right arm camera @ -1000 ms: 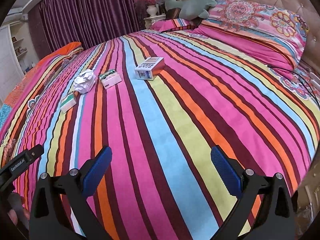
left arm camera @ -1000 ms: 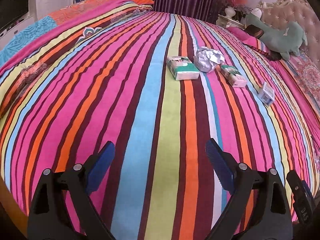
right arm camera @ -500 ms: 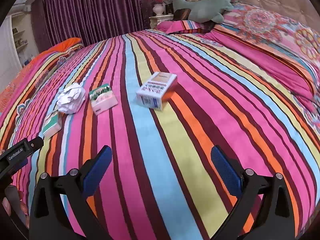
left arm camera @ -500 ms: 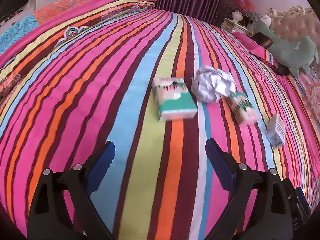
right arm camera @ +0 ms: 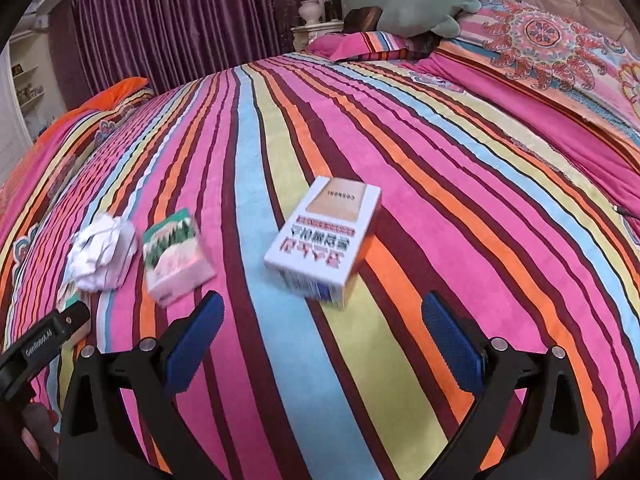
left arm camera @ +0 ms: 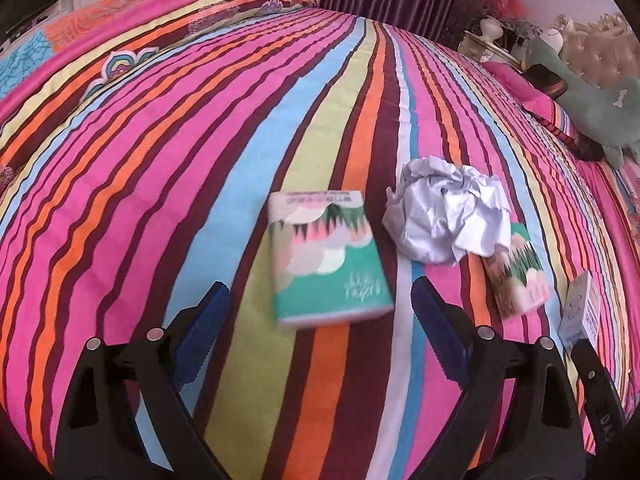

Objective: Collect trash
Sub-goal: 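Grasp the green yuehu tissue pack with the left tool while the right grasps the white COSNORI box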

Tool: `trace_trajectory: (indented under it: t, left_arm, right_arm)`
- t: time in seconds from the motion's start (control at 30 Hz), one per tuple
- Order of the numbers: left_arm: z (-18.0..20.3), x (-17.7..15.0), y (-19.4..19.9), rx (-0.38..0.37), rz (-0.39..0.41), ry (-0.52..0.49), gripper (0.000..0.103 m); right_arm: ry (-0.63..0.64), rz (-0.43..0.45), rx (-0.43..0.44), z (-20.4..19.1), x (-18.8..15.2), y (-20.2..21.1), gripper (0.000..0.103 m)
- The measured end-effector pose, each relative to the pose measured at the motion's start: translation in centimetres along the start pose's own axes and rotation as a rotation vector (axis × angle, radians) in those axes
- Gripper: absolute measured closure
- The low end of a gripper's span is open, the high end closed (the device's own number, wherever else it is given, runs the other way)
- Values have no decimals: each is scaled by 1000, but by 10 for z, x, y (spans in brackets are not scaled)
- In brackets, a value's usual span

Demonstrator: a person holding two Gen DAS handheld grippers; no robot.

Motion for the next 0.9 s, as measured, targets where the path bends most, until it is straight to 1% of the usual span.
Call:
trace_trajectory:
  t: [0.1, 0.27, 0.43, 0.53, 0.6, 0.63, 0.67, 0.7, 0.73, 0.77, 0.8, 0.9]
  left_arm:
    - [2, 4, -7, 14, -4, 9, 14]
    - [5, 12, -20, 59, -2, -18, 14]
    - [5, 13, -23, 76, -1, -22, 14]
    - [7, 13, -25, 85, 4, -49, 14]
    - [7, 12, -27, 81, 4, -77, 17]
    - [6, 12, -26, 81, 9, -94, 24]
    - [3, 12, -24, 76, 16, -103, 29]
    - [-1, 13, -22, 68, 20, -100, 40]
    - [-5, 14, -21, 68, 22, -97, 52]
    - [-10, 15, -20, 50, 20, -87, 52]
    - [-13, 16, -20, 33, 16, -83, 52]
    - [-13, 14, -16, 21, 14, -132, 53]
  right_arm:
    - [4, -3, -10, -4, 6, -12, 8]
    - [10, -12, -48, -7, 15, -30, 8]
    - [15, -64, -104, -7, 19, -48, 8]
    - [20, -101, -115, -7, 19, -56, 9]
    - [22, -105, -115, -7, 19, -56, 10]
    - [24, -106, -113, -6, 19, -56, 11]
    - [31, -104, -108, -5, 19, -55, 17]
    - [38, -103, -101, -4, 19, -55, 24]
    - [47, -100, -92, -3, 19, -52, 28]
    - [51, -99, -84, -2, 18, -52, 39]
    - [57, -98, -74, -1, 18, -50, 45]
    - [53, -99, -48, 4, 17, -44, 46]
Point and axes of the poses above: each gripper's, at about its wrist camera, not at the fingertips, and y roughly against the way its jaws point, z to its right, x to its top, the point moved 1 cm from there along -y, roughly the way its jaws point, and after that the axes turned 8 degrees about z, right-handed, at the moved point
